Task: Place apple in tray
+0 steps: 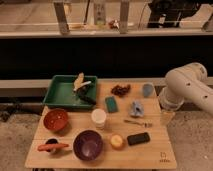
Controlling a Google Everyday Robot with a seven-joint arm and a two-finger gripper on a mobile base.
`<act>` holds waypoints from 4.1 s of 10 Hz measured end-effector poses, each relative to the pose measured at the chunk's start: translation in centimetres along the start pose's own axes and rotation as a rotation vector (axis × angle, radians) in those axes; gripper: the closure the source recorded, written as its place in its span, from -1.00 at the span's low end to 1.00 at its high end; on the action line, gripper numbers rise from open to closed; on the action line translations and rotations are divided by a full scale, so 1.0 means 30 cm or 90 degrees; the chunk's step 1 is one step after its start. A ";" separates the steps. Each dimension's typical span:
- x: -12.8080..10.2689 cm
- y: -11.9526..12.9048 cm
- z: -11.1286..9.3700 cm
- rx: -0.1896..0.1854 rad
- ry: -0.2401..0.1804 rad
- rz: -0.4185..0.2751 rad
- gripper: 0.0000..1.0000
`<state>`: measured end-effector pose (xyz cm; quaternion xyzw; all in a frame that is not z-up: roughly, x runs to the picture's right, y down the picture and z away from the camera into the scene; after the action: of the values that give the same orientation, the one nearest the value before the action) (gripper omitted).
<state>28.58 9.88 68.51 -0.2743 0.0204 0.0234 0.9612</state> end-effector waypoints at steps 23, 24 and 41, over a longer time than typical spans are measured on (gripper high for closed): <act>-0.237 0.198 0.023 -0.008 0.057 -0.232 -0.60; -0.268 0.204 0.023 -0.008 0.060 -0.252 -0.60; -0.453 0.247 0.062 -0.007 0.066 -0.404 -0.60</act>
<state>14.64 16.70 66.89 -0.2732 -0.0170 -0.2917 0.9165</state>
